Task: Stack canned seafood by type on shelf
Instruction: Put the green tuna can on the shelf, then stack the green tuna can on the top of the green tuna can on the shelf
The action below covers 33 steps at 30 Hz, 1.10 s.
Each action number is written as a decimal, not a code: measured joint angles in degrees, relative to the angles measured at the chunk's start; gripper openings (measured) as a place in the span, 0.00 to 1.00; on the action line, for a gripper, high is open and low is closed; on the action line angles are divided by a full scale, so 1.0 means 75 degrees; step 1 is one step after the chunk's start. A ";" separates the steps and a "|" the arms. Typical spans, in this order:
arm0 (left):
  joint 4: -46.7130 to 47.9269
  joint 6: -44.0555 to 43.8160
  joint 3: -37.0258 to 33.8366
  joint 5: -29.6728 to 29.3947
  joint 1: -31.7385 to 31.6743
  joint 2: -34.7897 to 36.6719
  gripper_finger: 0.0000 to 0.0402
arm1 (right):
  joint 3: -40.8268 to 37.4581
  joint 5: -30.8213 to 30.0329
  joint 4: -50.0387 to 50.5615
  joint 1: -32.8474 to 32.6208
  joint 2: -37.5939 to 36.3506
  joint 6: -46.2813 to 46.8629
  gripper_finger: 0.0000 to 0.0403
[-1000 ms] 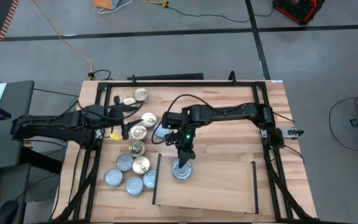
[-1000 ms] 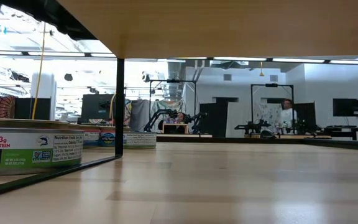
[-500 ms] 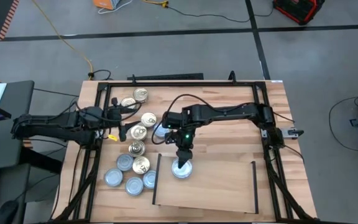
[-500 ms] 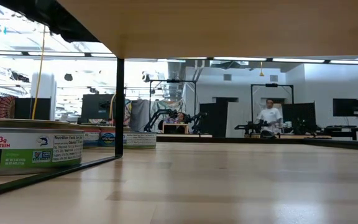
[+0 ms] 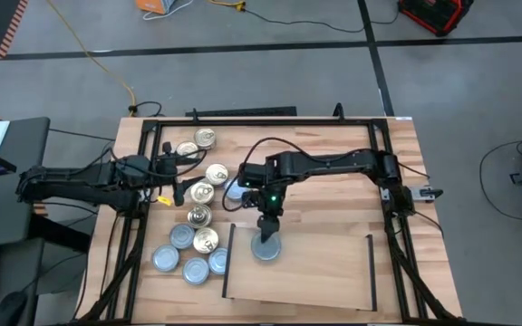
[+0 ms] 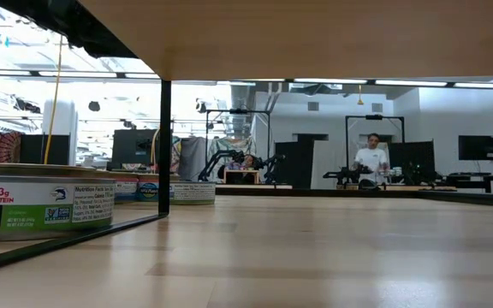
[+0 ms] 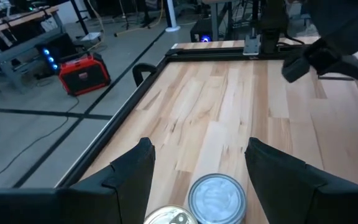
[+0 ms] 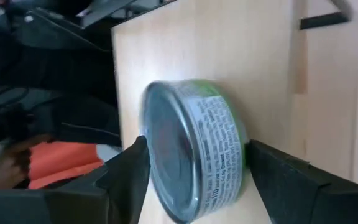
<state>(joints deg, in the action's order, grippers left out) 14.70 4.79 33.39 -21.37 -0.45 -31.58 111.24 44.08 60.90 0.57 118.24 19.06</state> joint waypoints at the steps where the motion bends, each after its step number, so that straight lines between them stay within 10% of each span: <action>1: -0.0001 0.0011 0.0000 0.0000 0.0000 -0.0002 0.60 | 0.0000 -0.0041 -0.0068 -0.0009 -0.0018 0.0053 0.73; 11: -0.0042 0.0062 -0.0003 -0.0001 0.0000 0.0001 0.60 | 0.0006 -0.0280 0.0134 0.0170 -0.0169 -0.0375 0.73; 23: -0.0023 -0.0192 -0.0003 -0.0023 0.0000 -0.0644 0.60 | -0.0016 -0.3263 -0.0792 0.1318 -0.0385 -0.2135 0.73; 33: 0.0078 -0.0139 -0.0279 -0.0531 0.0000 -0.0953 0.60 | -0.2384 -0.5651 -0.4200 0.1463 -0.0359 -0.2152 0.73</action>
<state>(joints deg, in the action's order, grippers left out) 15.29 3.75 31.30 -25.35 -0.45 -38.73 93.36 1.70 29.39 11.55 115.55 2.92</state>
